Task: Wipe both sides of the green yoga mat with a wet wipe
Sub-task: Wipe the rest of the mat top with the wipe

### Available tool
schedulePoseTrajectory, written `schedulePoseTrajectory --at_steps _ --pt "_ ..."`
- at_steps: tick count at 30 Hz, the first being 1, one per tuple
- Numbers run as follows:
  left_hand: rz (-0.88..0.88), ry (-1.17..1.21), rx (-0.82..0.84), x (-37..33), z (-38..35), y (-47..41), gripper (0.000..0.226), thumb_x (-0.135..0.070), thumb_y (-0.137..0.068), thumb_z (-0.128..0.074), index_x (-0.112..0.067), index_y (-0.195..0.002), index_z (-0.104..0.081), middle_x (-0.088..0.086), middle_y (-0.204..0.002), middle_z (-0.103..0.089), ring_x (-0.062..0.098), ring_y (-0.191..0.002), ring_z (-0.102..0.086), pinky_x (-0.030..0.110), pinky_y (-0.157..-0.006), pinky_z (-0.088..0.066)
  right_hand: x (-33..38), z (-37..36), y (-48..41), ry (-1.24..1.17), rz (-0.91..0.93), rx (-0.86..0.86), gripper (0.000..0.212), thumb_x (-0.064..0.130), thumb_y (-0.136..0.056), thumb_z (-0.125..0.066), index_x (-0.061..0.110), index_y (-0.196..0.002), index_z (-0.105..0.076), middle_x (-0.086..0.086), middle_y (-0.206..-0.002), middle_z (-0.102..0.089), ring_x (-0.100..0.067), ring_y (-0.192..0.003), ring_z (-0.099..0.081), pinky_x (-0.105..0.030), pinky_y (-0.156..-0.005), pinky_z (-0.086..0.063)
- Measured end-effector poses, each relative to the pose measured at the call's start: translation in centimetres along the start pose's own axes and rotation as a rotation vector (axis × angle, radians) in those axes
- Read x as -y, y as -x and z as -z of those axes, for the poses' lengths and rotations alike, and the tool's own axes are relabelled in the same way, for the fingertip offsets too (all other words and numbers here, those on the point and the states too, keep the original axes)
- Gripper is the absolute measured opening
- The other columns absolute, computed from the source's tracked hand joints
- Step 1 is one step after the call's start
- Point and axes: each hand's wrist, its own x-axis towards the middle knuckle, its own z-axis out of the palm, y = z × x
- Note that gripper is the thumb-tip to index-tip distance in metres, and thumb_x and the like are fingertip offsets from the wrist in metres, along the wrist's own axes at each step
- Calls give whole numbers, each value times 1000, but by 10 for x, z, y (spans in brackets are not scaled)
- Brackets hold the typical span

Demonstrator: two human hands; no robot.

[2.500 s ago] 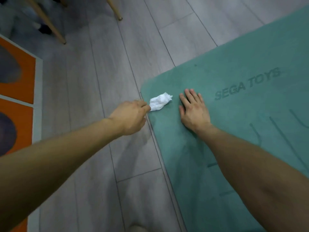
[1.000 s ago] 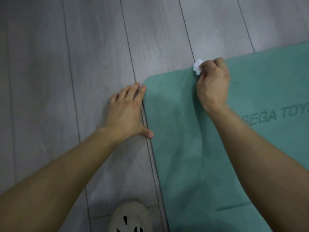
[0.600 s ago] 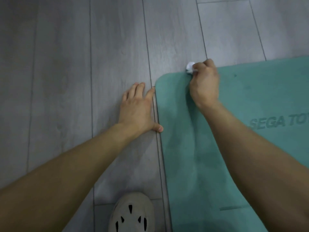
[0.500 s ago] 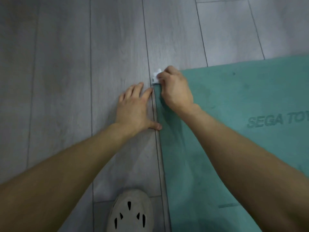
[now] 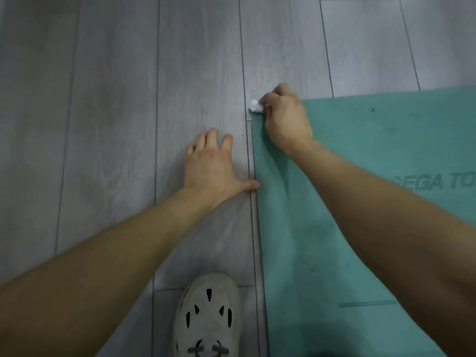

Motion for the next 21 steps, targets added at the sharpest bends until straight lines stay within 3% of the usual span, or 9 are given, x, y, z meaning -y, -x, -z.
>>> schedulePoseTrajectory --at_steps 4,6,11,14,18,21 --pt "-17 5 76 6 -1 9 139 -100 -58 -63 -22 -165 -21 13 -172 -16 33 -158 -18 50 -124 -24 12 -1 94 -119 314 183 35 21 -95 -46 8 -100 -78 -13 -97 -62 -35 -86 -62 -41 -75 -50" --pt "-20 -10 134 6 -3 11 150 -104 -55 -58 -20 -168 -7 13 -176 -2 33 -162 -5 51 -129 -16 5 9 103 -102 363 247 35 22 -97 -47 12 -105 -80 -12 -98 -61 -33 -88 -61 -40 -77 -50" --pt "-19 -1 173 8 -4 16 153 -105 -56 -57 -20 -169 2 12 -176 9 32 -163 6 53 -131 -8 -2 7 0 -18 -9 -41 27 6 -99 -54 6 -109 -79 -16 -110 -58 -30 -90 -61 -49 -83 -54" --pt "-63 -13 121 8 -1 24 142 -101 -62 -58 -20 -168 -11 11 -176 -2 31 -162 -4 51 -131 -13 6 4 38 -53 66 -5 23 7 -95 -58 8 -104 -80 -14 -102 -64 -32 -86 -64 -46 -77 -53" --pt "-109 -13 4 3 -12 42 122 -99 -64 -57 -20 -155 -38 8 -156 -36 29 -144 -35 47 -117 -34 -1 23 152 -151 313 243 21 9 -93 -63 11 -106 -79 -9 -98 -63 -27 -85 -63 -35 -75 -50" --pt "-126 -31 -4 2 -20 51 121 -100 -64 -54 -20 -153 -39 6 -151 -38 28 -138 -39 46 -112 -38 -9 19 107 -23 316 176 24 9 -92 -61 11 -107 -79 -14 -96 -60 -35 -84 -62 -39 -71 -47"
